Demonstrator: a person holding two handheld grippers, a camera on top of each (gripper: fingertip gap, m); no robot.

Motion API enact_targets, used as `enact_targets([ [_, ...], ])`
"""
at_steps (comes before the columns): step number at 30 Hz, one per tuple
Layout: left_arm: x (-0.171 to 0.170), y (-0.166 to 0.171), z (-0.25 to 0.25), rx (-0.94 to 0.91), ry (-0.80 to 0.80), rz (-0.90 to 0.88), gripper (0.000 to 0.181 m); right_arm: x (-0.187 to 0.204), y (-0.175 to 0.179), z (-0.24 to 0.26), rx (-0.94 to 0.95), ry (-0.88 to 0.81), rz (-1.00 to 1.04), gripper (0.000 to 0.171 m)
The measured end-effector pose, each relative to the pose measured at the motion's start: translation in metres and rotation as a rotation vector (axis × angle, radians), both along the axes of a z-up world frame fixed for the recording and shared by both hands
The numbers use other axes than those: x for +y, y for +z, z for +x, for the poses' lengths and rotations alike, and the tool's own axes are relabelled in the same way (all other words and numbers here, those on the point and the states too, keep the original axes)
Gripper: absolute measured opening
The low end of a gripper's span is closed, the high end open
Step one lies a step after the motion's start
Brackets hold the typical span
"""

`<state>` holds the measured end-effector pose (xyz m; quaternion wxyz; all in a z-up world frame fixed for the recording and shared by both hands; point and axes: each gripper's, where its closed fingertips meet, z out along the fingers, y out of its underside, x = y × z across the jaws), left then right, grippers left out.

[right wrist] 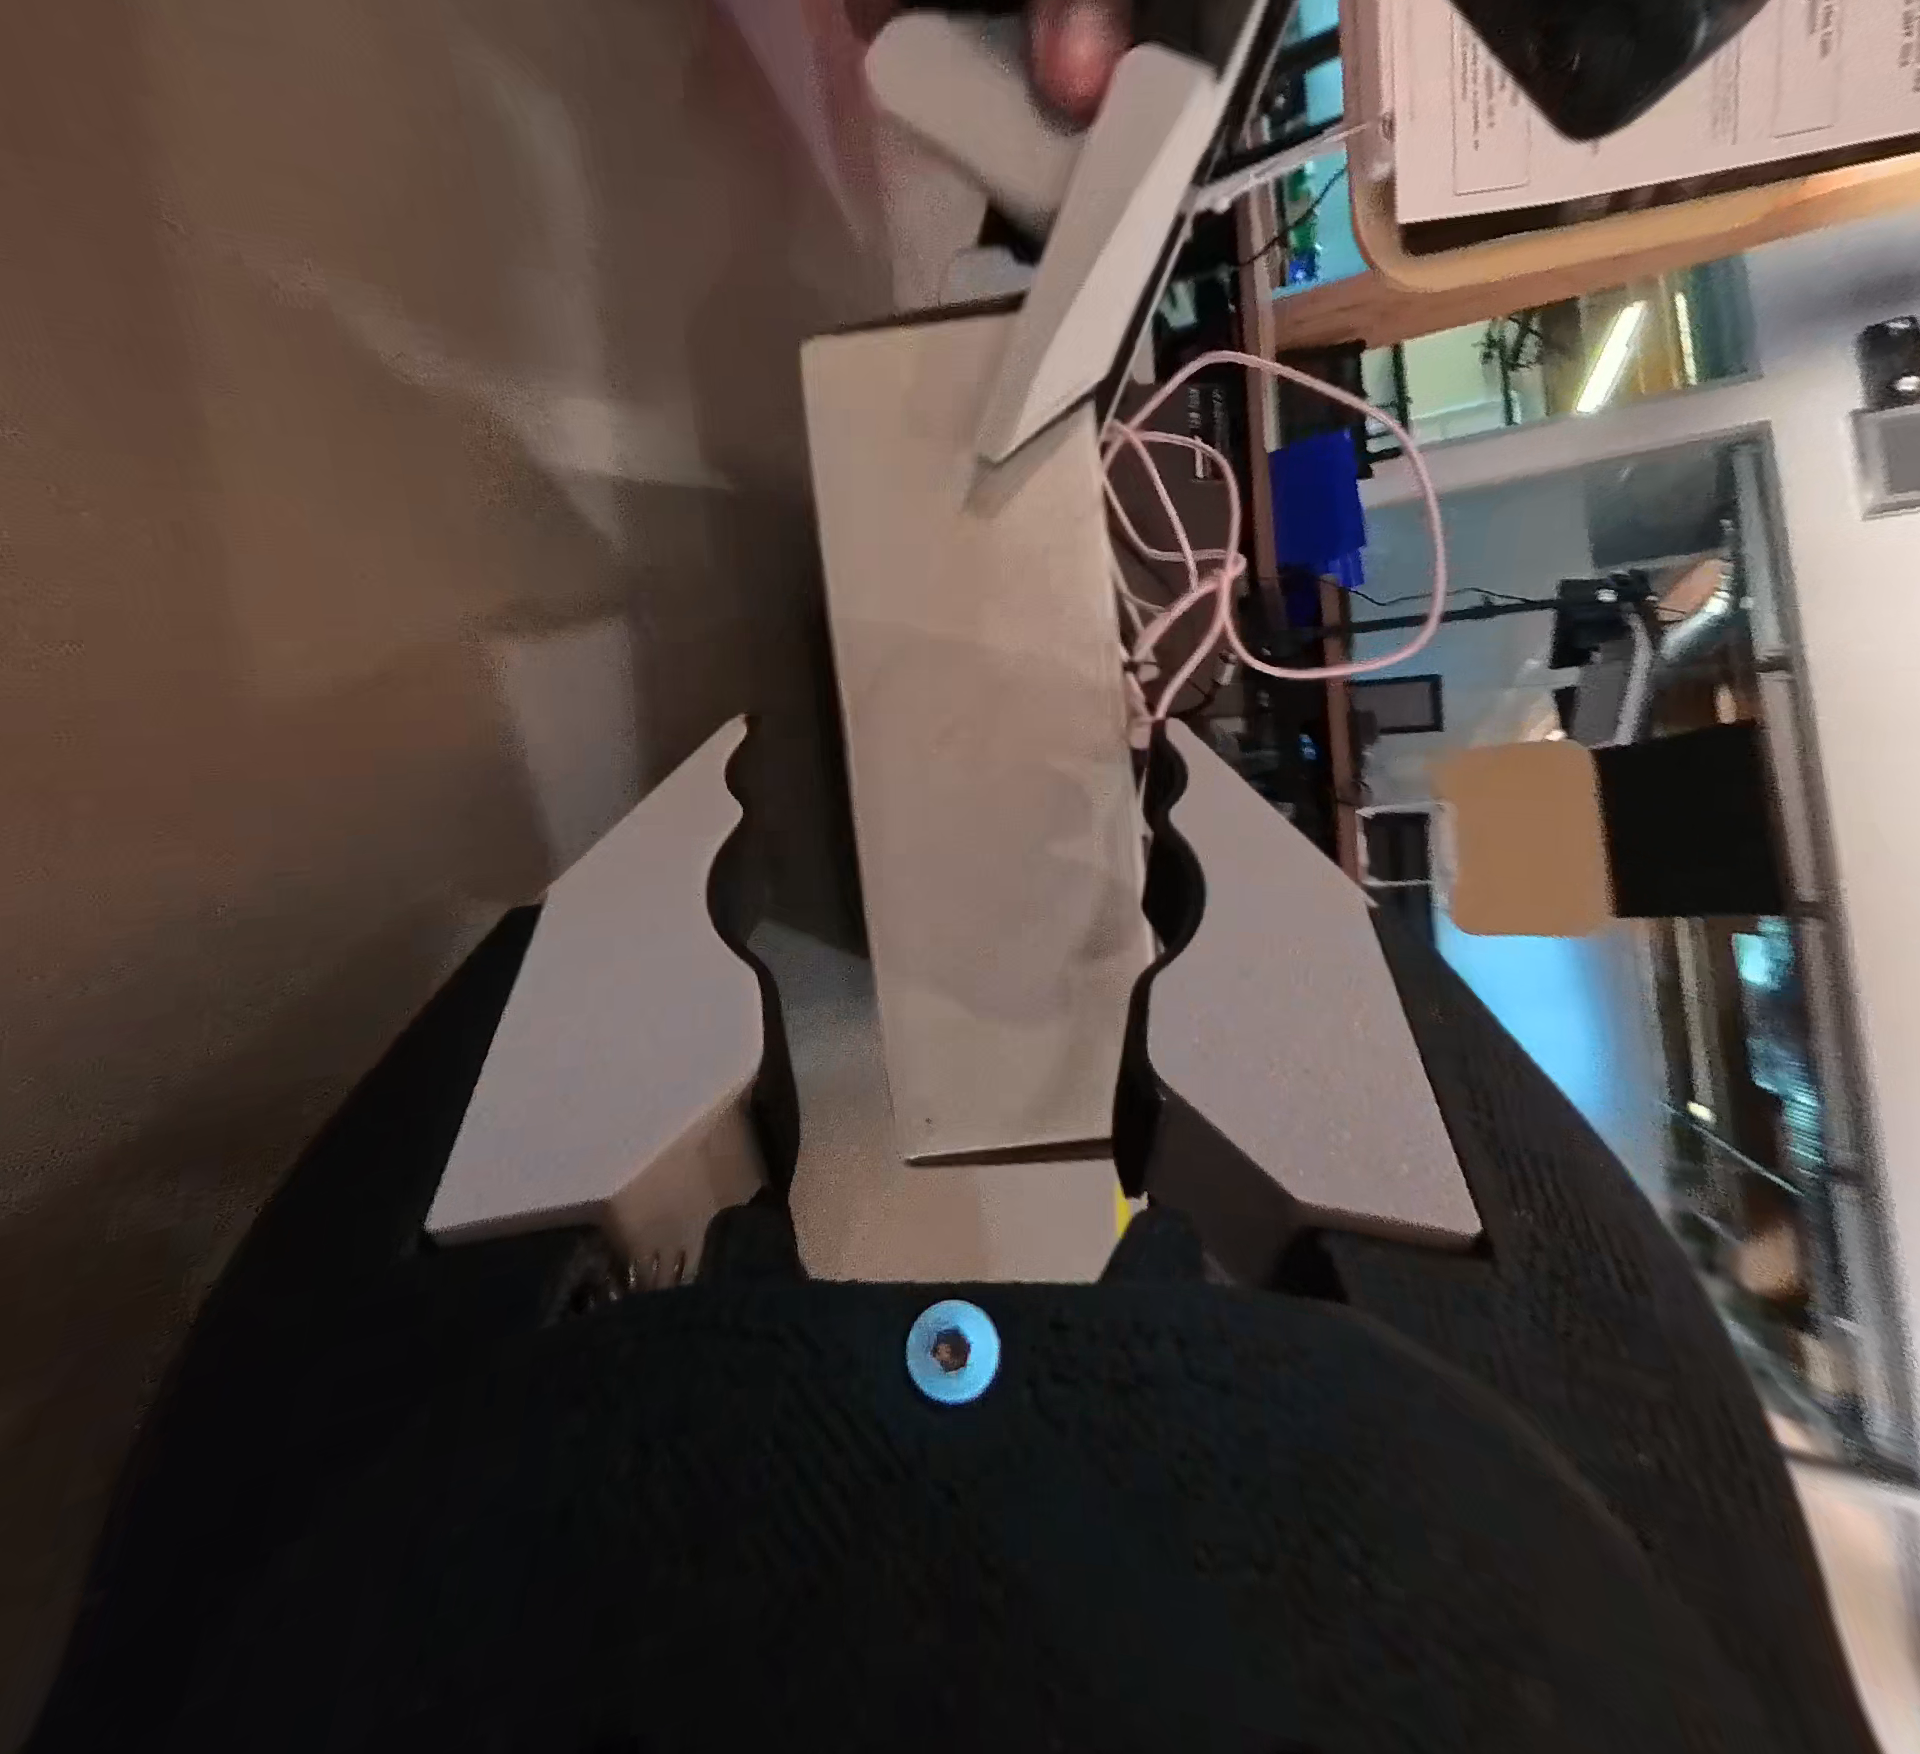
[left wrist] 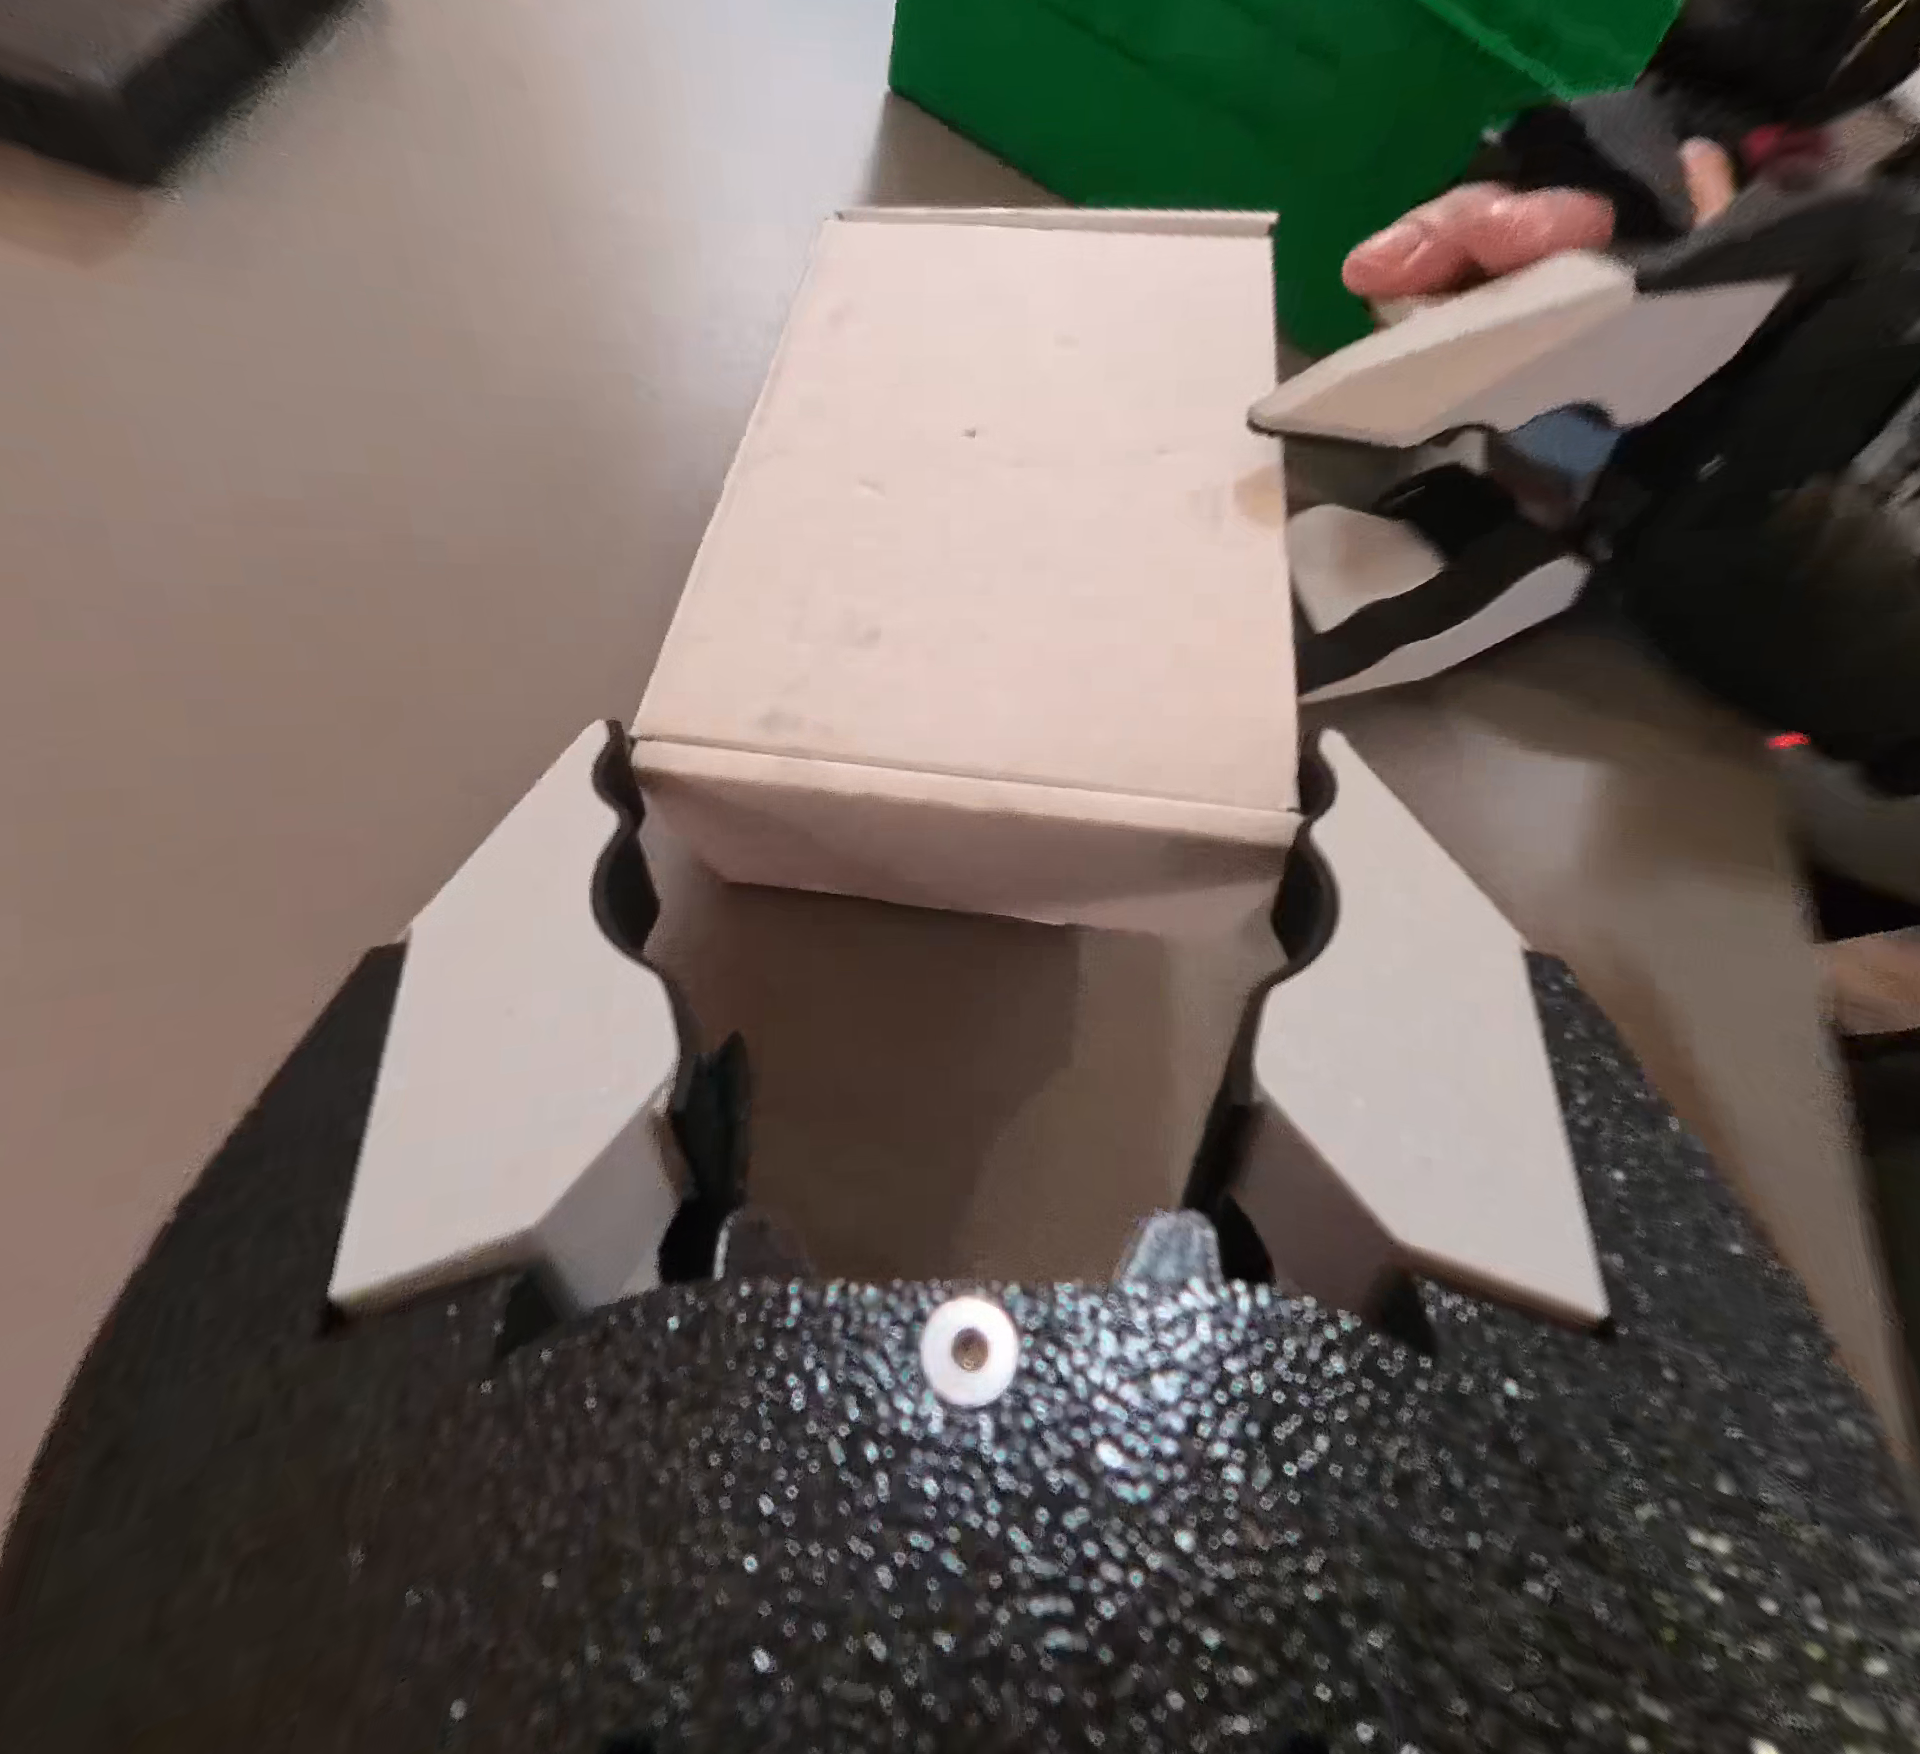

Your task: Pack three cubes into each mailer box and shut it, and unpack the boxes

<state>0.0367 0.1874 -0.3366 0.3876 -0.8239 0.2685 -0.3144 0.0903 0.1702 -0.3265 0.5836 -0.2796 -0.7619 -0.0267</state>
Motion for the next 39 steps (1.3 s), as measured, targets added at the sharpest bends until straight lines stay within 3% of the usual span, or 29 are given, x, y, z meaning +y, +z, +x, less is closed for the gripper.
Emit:
enact_targets([
  [7, -0.007, 0.003, -0.001, -0.018, -0.069, -0.216, 0.123, 0.012, 0.012, 0.000, 0.004, -0.077, 0.150, 0.061],
  [9, -0.011, 0.002, 0.002, 0.018, -0.099, -0.235, 0.123, 0.008, 0.013, 0.001, -0.015, -0.065, 0.155, 0.058],
  [12, -0.020, 0.001, 0.007, 0.046, -0.138, -0.252, 0.123, 0.004, 0.013, 0.000, -0.043, -0.072, 0.134, 0.067],
  [17, -0.024, 0.010, 0.016, -0.017, -0.140, -0.195, 0.123, -0.001, 0.015, 0.003, -0.074, -0.080, 0.105, 0.062],
  [22, -0.030, 0.048, 0.016, -0.079, -0.087, 0.066, 0.153, 0.000, 0.053, 0.010, 0.141, -0.086, -0.177, 0.062],
  [27, -0.045, 0.081, 0.014, -0.118, -0.035, 0.315, 0.158, -0.012, 0.101, 0.019, 0.401, 0.021, -0.543, 0.062],
  [32, -0.054, 0.092, 0.034, -0.152, -0.010, 0.523, 0.147, -0.031, 0.127, 0.023, 0.535, 0.227, -0.937, 0.061],
  [39, -0.067, 0.103, 0.054, -0.339, -0.060, 0.566, 0.107, -0.039, 0.126, 0.019, 0.553, 0.335, -1.126, 0.061],
])
